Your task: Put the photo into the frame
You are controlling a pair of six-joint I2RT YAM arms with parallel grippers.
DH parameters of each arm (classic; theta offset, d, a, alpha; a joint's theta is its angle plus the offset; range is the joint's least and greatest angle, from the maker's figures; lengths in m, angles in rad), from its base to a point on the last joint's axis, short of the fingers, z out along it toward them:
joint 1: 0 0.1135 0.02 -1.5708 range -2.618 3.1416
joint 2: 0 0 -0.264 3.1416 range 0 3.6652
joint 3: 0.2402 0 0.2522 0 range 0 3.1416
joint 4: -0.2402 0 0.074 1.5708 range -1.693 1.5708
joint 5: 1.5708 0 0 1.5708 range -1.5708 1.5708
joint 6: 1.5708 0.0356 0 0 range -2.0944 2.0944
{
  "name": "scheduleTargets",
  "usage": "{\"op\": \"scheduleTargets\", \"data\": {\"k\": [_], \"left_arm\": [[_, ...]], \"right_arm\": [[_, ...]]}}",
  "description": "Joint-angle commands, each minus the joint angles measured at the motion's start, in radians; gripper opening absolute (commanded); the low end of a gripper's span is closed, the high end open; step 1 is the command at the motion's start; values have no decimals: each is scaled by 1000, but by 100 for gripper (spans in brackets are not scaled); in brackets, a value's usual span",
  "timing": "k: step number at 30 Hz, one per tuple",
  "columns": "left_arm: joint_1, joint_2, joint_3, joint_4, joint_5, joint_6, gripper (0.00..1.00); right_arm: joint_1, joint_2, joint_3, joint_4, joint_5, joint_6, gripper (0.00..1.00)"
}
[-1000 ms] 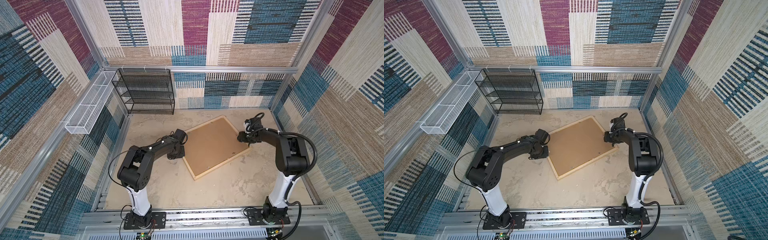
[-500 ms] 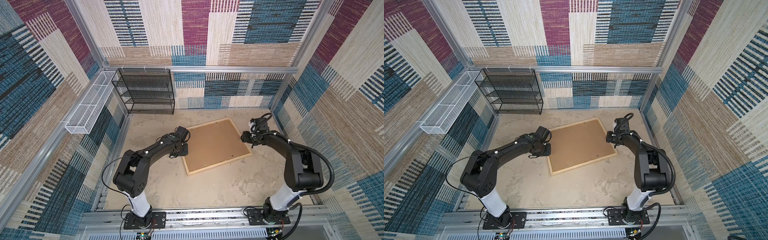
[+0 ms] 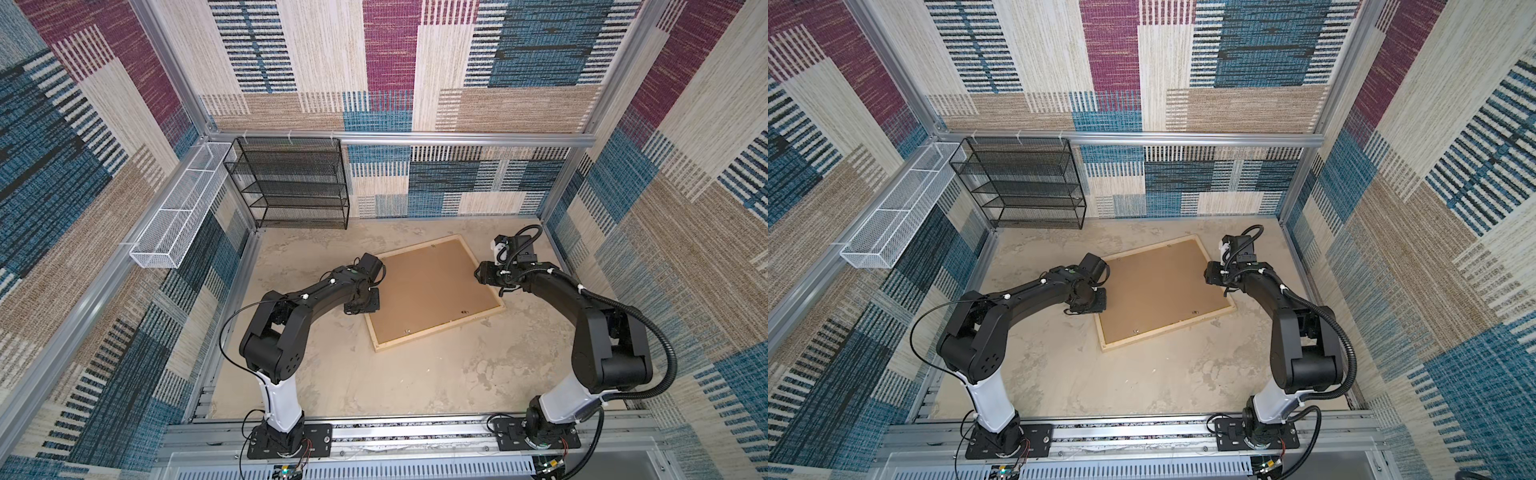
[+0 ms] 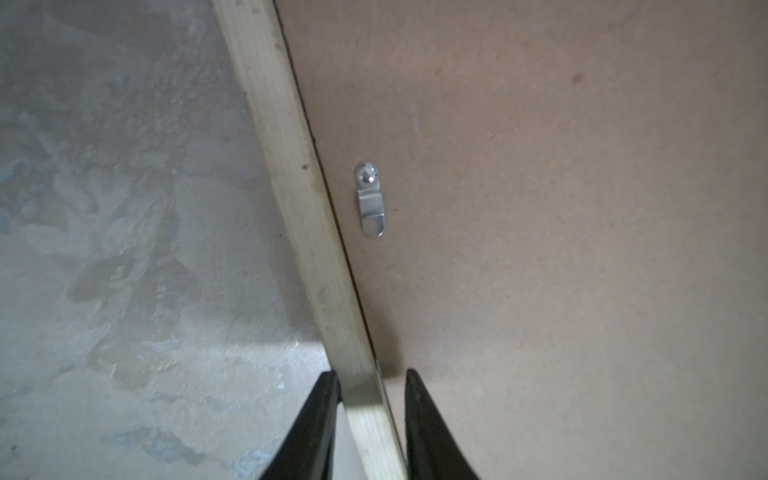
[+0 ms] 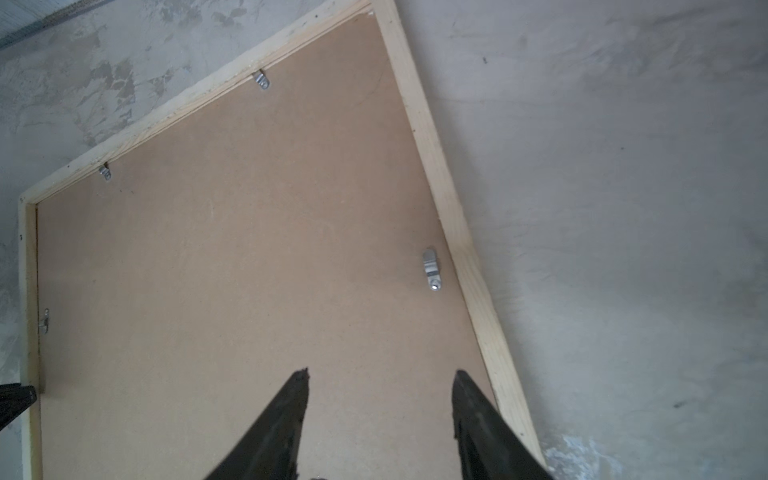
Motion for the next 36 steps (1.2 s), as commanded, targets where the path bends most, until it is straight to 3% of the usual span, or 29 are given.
{"op": "scheduleTargets", "data": {"k": [1,19,24,36], "left_arm": [[1,0,-3,-17,-7,-23,31],[1,-7,-29,-5,-4,-9,30],[1,-4,-45,41,5,18,18],[3,5,-58,112,51,77,15]], "right_arm": [[31,21,14,49,-21,16,57],[235,167,63,134,-98,89,55],[274,176,45,211,-171,138,52],[426,297,65,419,-191,309,44]]}}
